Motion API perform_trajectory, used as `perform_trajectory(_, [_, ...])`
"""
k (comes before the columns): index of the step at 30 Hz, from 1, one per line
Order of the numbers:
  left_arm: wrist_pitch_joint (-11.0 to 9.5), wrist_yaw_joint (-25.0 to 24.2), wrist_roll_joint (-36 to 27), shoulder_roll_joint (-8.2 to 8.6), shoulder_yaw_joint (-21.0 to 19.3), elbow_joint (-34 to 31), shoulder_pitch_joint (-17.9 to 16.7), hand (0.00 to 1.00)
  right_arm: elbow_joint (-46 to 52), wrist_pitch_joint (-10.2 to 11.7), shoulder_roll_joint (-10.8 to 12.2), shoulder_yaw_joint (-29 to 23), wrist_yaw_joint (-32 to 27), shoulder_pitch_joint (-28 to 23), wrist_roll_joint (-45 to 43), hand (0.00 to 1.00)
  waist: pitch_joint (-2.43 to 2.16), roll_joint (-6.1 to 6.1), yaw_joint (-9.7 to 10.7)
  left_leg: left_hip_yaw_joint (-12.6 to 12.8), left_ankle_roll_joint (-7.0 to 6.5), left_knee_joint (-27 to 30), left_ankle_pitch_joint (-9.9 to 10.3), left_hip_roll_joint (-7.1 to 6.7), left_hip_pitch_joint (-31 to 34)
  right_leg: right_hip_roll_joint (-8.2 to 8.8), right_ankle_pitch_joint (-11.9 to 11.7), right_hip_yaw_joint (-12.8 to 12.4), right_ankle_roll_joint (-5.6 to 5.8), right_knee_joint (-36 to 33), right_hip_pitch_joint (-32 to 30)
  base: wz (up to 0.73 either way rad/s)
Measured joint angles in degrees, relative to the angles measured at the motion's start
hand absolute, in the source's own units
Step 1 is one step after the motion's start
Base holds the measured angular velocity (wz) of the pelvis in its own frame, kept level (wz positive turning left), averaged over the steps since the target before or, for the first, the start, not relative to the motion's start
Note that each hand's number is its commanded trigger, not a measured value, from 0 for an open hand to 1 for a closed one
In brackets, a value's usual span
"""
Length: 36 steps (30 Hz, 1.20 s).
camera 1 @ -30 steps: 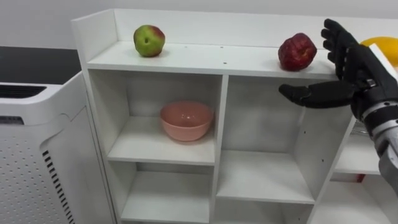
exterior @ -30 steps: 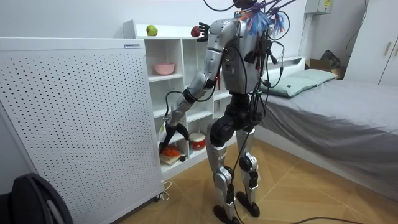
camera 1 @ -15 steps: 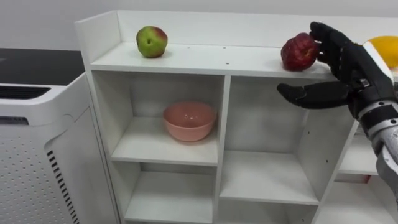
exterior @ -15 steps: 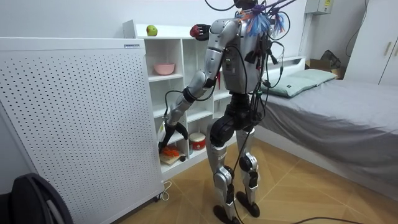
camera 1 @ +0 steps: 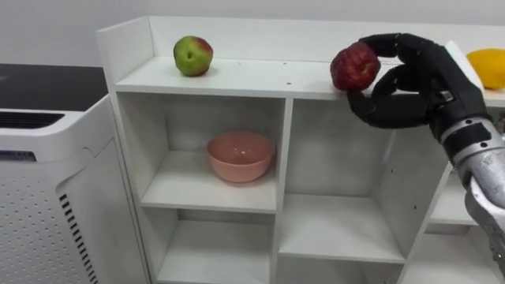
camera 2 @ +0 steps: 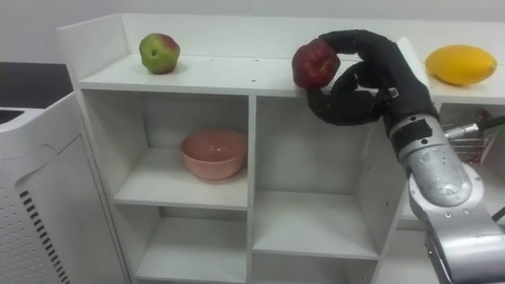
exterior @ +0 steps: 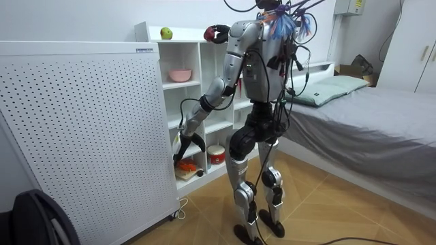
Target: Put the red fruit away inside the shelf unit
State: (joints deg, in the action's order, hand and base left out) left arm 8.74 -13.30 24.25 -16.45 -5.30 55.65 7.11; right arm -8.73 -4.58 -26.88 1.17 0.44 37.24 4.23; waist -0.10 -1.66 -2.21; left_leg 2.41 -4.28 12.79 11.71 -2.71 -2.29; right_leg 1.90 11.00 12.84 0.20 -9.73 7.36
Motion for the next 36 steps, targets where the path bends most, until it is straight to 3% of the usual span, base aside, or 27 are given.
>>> perform_trajectory(6, [0.0, 0.0, -0.1, 0.0, 0.0, 0.1, -0.1, 0.0, 1.4, -0.8, 0.0, 0.0, 1.4, 0.0, 1.0, 1.0, -0.03, -0.03, -0.1, 0.0, 0.0, 0.0, 0.0, 0.02, 0.3, -0.01, 0.0, 0.5, 0.0, 0.0, -0.2, 0.0])
perform_trajectory(15, [-0.1, 0.0, -0.3, 0.09, 0.0, 0.6, -0.5, 0.0, 13.0, -1.6, 0.1, 0.0, 3.7, -1.7, 0.3, 1.0, -0.44, -0.09, 0.1, 0.0, 0.01, 0.2, 0.0, 0.01, 1.1, -0.03, 0.0, 0.4, 0.0, 0.0, -1.1, 0.0])
perform_trajectory(20, [-0.4, 0.1, -0.4, 0.11, 0.0, 0.6, -0.6, 0.0, 17.6, -1.5, 0.9, 1.6, 6.2, -4.0, 0.1, 1.0, -0.52, 0.03, -0.8, 0.2, 0.01, 0.1, 0.0, 0.03, 0.5, -0.01, 0.0, -0.4, 0.0, 0.1, -0.6, -0.04])
perform_trajectory(29, [-1.8, 0.7, -1.1, 0.27, 1.5, 0.7, -3.2, 0.0, 23.5, -1.3, 4.1, 4.5, 12.0, -10.9, -1.0, 1.0, -0.43, 0.64, -1.3, 0.1, 0.03, 0.0, 0.0, 0.08, 0.7, -0.03, 0.0, 0.1, 0.0, 0.0, -0.6, 0.0])
perform_trajectory(31, [-2.3, 1.0, -1.1, 0.47, 2.2, 1.5, -3.6, 0.0, 25.0, -0.3, 5.2, 5.5, 12.9, -12.8, -2.2, 1.0, -0.38, 0.91, -1.6, 0.3, 0.03, 0.1, 0.0, 0.06, 0.4, 0.0, 0.0, 0.0, 0.0, 0.0, -0.4, -0.02])
perform_trajectory(33, [-2.9, 1.7, -1.2, 0.71, 2.3, 1.9, -4.2, 0.0, 25.0, 0.1, 5.2, 7.3, 13.0, -14.6, -2.5, 1.0, -0.15, 1.29, -1.6, 0.5, 0.01, 0.2, 0.0, 0.07, 0.2, 0.02, 0.0, -0.1, 0.0, 0.0, -0.3, -0.05])
perform_trajectory(36, [-3.3, 3.2, -1.9, 1.59, 2.3, 2.4, -5.0, 0.0, 24.9, 0.2, 5.2, 9.4, 13.8, -19.5, -2.8, 1.0, -0.17, 1.24, -1.9, 0.5, 0.0, -0.1, -0.1, 0.04, 0.6, 0.06, 0.0, -0.1, 0.0, 0.0, -0.5, 0.0])
